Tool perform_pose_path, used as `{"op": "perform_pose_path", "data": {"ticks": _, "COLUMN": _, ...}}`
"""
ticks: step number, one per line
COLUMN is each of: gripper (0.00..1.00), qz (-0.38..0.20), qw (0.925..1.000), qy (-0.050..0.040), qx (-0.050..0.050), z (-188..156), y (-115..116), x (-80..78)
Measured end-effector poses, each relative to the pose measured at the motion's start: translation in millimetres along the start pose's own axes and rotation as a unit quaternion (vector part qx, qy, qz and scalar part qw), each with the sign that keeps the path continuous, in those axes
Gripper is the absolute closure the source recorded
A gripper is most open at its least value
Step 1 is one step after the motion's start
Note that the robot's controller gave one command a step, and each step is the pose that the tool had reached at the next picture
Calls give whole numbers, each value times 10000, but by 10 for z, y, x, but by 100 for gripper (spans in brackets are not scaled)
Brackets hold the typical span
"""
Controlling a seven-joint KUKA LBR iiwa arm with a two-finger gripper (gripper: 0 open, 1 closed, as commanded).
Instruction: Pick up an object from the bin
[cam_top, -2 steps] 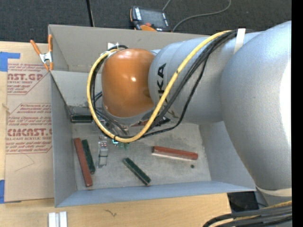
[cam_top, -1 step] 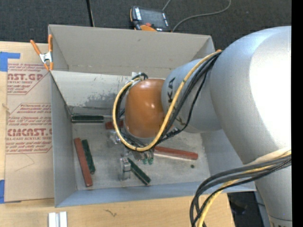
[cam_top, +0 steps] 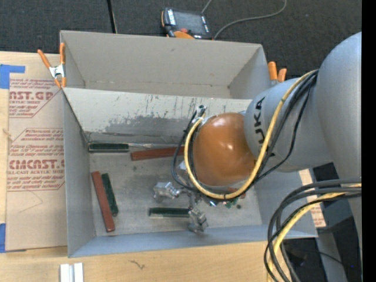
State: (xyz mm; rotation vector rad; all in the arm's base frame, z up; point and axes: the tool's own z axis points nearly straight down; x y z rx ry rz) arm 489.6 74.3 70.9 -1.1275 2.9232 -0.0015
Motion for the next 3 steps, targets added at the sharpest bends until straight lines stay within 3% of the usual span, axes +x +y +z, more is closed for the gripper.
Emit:
{"op": "perform_pose_path", "data": {"ticks": 1, "gripper": 100, "qz": 0, "qw": 10000, "qy": 21, "qx": -24, "z": 10, "y": 21, "x": 3}}
{"op": "perform_pose_path", "data": {"ticks": 2, "gripper": 100, "qz": -511, "qw": 9987, "qy": 0, "qx": 4, "z": -1256, "y": -186, "x": -23}}
{"op": "perform_pose_path", "data": {"ticks": 3, "gripper": 100, "qz": -373, "qw": 9993, "qy": -9, "qx": 9, "z": -2033, "y": -240, "x": -68}}
